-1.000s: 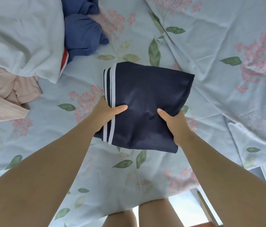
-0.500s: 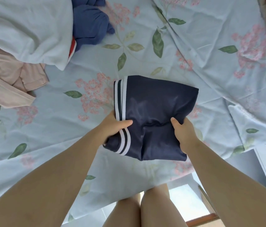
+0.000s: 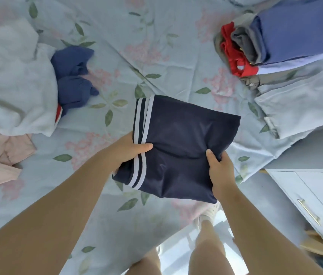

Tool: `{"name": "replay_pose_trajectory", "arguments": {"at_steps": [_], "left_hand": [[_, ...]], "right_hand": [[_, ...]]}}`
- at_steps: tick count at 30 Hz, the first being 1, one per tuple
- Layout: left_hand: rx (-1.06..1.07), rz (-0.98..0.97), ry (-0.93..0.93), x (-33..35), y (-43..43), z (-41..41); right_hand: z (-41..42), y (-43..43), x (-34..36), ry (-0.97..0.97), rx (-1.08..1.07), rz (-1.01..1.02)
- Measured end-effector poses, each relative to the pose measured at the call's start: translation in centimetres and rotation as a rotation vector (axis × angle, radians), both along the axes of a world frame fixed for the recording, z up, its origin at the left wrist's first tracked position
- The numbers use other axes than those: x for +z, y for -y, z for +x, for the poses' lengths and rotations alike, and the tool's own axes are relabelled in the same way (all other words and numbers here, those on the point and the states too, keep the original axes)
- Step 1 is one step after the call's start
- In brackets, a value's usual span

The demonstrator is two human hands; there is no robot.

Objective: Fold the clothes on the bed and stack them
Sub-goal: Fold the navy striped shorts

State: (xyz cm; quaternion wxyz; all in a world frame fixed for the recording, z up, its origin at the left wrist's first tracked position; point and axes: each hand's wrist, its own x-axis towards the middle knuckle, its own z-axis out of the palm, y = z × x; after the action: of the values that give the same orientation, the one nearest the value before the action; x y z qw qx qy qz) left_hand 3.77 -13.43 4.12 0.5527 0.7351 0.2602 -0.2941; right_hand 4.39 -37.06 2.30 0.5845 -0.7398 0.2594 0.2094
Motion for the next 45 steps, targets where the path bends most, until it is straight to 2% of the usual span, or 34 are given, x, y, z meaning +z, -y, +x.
{"name": "replay_pose_trajectory", "arguments": {"at_steps": [5, 12, 17, 19, 22, 24, 27, 31, 33, 40, 45], "left_hand": [[-0.149, 0.094, 0.153, 1.0, 9.8, 8.6], [-0.377, 0.219, 0.229, 1.0, 24.4, 21.1], [-0.567, 0.298, 0.319, 1.7, 32.3, 29.5], [-0.619, 0.413, 0.329, 1.3, 34.7, 32.0], [-0.65, 0.892, 0.384, -0.3, 37.1, 33.4], [-0.683, 1.017, 0.468, -1.7, 38.4, 32.6], [-0.83, 0.967, 0.493, -4.4, 39.6, 30.6], [-1.041, 0.996, 0.35, -7.3, 39.4, 28.2], [-1.087, 1.039, 0.342, -7.8, 38.9, 27.5], [-1.107, 1.026, 0.364, -7.4, 35.9, 24.3], [-1.005, 1.035, 0.248, -6.5, 31.7, 20.8]], "right_hand": [[5.0, 8.2, 0.4, 0.067, -0.204, -0.005], [13.6, 21.0, -0.2, 0.089, -0.435, -0.008], [18.4, 26.8, -0.6, 0.127, -0.618, 0.019], [19.8, 28.4, -1.3, 0.088, -0.635, 0.049], [21.4, 30.0, -2.8, -0.051, -0.554, 0.036], [22.1, 30.8, -3.2, -0.111, -0.468, -0.207], [22.6, 31.3, -3.0, -0.047, -0.131, -0.59], [23.5, 30.5, -4.2, -0.025, 0.364, -0.718], [23.7, 30.0, -5.1, -0.077, 0.51, -0.705], [22.4, 27.2, -5.2, -0.067, 0.619, -0.779], [21.3, 23.1, -3.8, -0.03, 0.772, -0.799]]}}
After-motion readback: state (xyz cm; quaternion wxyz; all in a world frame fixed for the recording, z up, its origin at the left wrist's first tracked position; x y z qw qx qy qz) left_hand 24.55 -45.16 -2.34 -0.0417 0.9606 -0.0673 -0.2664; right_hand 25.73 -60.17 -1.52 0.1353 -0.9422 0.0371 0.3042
